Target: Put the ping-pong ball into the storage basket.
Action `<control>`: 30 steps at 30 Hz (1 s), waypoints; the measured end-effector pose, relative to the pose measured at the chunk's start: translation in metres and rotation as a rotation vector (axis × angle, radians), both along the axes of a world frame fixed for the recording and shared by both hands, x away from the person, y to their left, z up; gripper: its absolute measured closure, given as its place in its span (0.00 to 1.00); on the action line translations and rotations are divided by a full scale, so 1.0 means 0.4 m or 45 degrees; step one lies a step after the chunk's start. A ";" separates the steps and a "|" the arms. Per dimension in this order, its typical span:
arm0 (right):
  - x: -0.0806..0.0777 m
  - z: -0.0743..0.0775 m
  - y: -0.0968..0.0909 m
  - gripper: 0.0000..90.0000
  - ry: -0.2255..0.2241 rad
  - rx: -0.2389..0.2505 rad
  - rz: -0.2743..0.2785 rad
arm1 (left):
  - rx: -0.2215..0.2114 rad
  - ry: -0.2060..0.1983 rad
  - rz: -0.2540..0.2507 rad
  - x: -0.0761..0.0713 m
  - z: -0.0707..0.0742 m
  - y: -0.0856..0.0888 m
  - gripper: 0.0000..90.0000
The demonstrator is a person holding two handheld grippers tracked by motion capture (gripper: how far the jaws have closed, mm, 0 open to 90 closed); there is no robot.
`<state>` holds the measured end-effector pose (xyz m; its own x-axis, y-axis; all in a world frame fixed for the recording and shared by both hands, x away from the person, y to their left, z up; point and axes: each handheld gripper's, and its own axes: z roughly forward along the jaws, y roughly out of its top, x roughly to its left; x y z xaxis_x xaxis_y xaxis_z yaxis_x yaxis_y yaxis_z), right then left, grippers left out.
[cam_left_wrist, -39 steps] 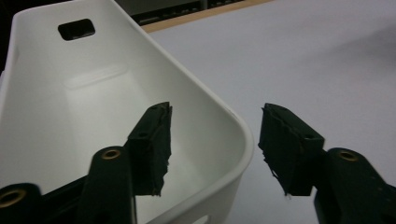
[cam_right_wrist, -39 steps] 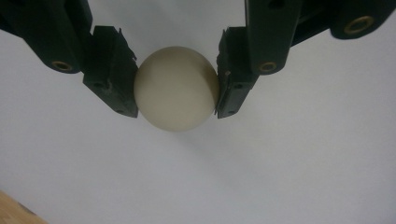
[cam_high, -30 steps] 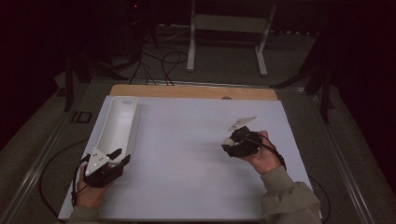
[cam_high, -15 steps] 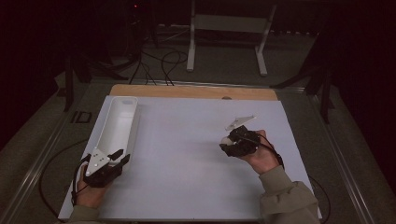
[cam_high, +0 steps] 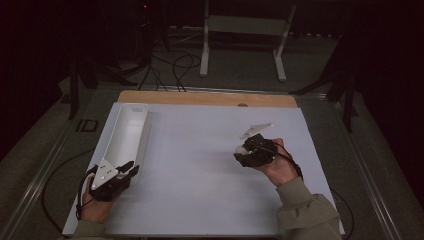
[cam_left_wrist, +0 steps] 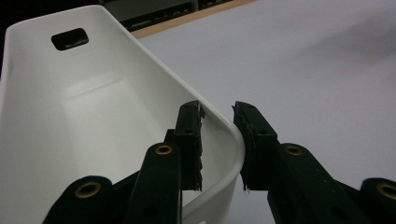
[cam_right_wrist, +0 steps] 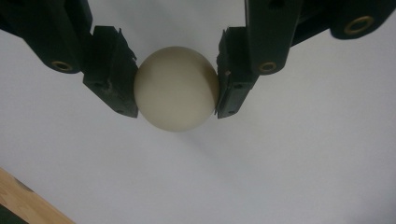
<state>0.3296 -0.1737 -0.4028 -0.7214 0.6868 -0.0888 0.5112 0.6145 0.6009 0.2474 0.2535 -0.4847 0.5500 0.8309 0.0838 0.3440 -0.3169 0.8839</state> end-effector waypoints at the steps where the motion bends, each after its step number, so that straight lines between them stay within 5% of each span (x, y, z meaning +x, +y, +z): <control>1: 0.000 0.000 0.001 0.56 -0.001 0.002 -0.002 | 0.002 0.000 -0.002 0.000 0.000 0.000 0.81; 11: 0.005 0.005 0.006 0.56 -0.011 0.010 0.007 | -0.027 -0.006 -0.013 0.000 -0.004 0.005 0.79; 20: 0.006 0.012 0.012 0.56 -0.018 0.016 0.010 | -0.062 -0.011 0.000 -0.005 -0.004 0.011 0.54; 30: 0.006 0.025 0.022 0.56 -0.029 0.016 0.021 | -0.107 -0.028 0.022 -0.015 0.002 0.028 0.44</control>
